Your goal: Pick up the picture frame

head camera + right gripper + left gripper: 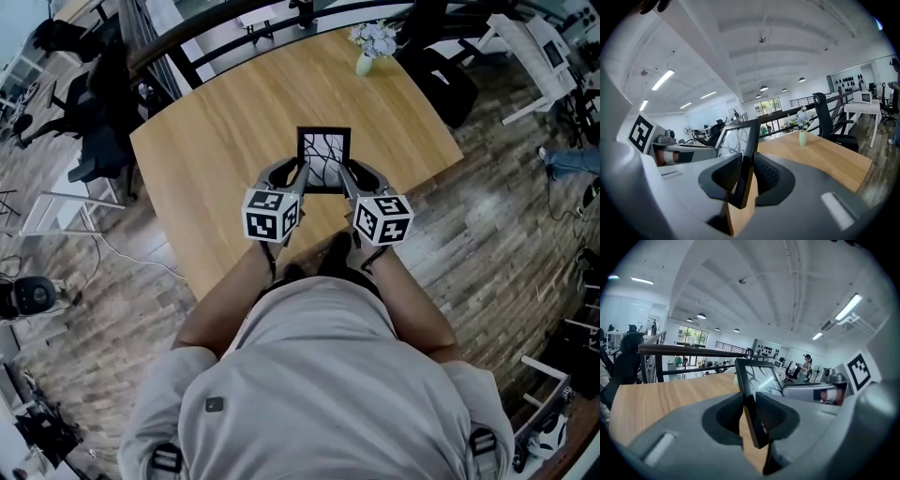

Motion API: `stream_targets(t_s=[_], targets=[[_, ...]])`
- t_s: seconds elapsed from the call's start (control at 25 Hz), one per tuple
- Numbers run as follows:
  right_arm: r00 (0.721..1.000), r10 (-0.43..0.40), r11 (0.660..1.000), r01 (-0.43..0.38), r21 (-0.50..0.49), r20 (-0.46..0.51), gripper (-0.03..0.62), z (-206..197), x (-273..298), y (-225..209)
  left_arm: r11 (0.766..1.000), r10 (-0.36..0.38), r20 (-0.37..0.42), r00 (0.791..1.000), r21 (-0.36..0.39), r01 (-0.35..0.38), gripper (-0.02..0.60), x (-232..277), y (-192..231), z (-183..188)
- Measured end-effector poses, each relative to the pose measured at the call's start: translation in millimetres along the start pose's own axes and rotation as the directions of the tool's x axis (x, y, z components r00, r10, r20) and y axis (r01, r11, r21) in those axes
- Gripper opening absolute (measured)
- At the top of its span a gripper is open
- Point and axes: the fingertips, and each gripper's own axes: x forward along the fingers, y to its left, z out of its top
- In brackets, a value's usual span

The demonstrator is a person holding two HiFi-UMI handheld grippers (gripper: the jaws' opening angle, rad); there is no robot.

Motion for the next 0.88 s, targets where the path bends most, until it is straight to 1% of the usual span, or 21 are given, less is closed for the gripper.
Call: stream_targets(t_s=[0.24, 0.44, 0.56, 0.68, 0.88], targets=[[1.0, -0.018, 1.0, 0.018, 0.004, 0.003, 0.091, -4, -22, 28, 1.0, -0.029, 0.007, 1.0, 0.003, 0.029, 0.086, -32, -7, -3], [0.999, -0.007, 1.0, 0.008, -0.013, 0.039, 0.091, -1, -43, 36, 1.0, -0.02, 0.04, 0.999, 0.013, 0.019, 0.086, -50, -23, 0], [0.999, 0.014, 1.0, -0.013, -0.024, 0.051, 0.091, 1, -57, 37, 1.0, 0.0, 0.057, 0.998, 0.021, -0.001, 0.086, -58, -36, 3], [0.998, 0.04, 0.999, -0.039, -0.035, 0.051, 0.091, 5, -71, 36, 1.0, 0.027, 0.072, 0.997, 0.004, -0.027, 0.083, -63, -49, 5], [0.997, 0.064, 0.997, -0.062, -0.046, 0.052, 0.091, 14, -105, 17, 0.999, 0.038, 0.096, 0.995, -0.01, -0.037, 0.083, -63, -90, 10]])
